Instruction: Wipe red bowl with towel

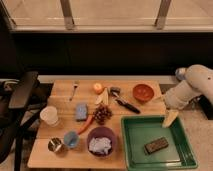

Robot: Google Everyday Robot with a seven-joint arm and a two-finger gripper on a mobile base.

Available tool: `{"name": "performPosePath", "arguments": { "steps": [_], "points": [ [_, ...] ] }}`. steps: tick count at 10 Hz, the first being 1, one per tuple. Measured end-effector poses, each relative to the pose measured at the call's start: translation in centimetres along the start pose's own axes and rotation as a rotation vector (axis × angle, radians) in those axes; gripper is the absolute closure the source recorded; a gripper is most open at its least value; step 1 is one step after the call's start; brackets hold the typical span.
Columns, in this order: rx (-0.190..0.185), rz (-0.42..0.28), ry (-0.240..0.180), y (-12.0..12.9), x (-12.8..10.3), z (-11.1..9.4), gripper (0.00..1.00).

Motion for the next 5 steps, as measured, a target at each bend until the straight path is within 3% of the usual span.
{"name": "performPosePath", "arguments": {
  "steps": [5],
  "points": [
    [-0.069,-0.2,0.026,-1.1,-11.3,5.6,0.2]
  ]
}}
